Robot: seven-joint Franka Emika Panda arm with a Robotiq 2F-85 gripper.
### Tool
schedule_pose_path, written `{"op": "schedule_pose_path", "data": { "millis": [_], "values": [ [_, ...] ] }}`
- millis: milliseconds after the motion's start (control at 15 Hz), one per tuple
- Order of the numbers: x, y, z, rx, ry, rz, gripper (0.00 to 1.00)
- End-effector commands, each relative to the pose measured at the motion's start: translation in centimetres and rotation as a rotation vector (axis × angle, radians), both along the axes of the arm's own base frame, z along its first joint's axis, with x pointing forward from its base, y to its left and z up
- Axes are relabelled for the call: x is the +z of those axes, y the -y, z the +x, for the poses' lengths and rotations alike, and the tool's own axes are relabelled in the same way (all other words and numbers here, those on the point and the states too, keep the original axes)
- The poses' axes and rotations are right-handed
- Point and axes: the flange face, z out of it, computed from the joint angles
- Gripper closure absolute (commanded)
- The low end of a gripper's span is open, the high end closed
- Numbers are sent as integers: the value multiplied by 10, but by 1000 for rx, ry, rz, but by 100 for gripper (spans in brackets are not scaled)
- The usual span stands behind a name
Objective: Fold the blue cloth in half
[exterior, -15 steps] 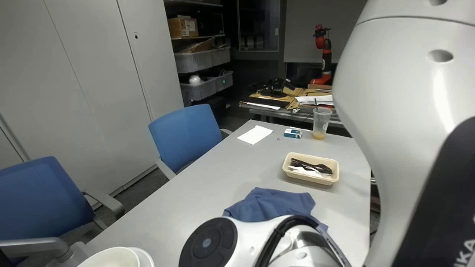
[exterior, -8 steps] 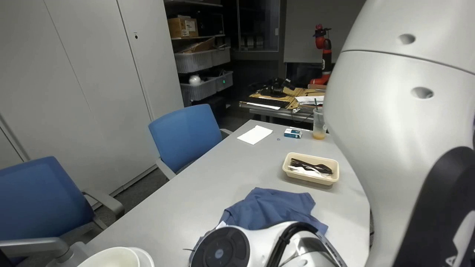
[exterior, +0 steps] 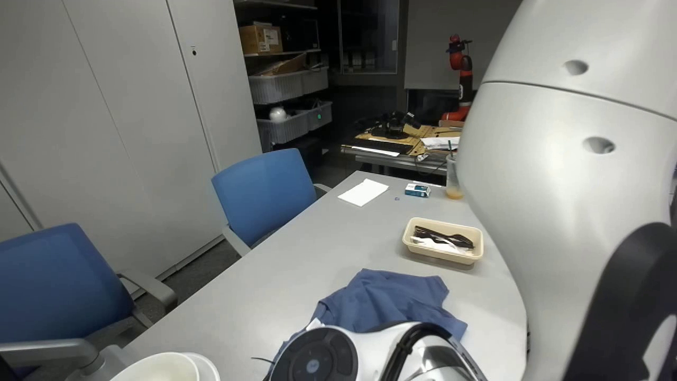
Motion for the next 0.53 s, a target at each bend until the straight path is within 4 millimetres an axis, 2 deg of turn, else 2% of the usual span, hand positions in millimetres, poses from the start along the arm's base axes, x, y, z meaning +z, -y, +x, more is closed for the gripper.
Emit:
{"op": "schedule_pose_path", "data": {
  "millis": [0,267,467],
  "values": [
    [-5,4,4,-12,12,7,73],
    [4,6,8,-34,21,23,100],
    [23,5,13,-55,58,35,99]
  ]
}}
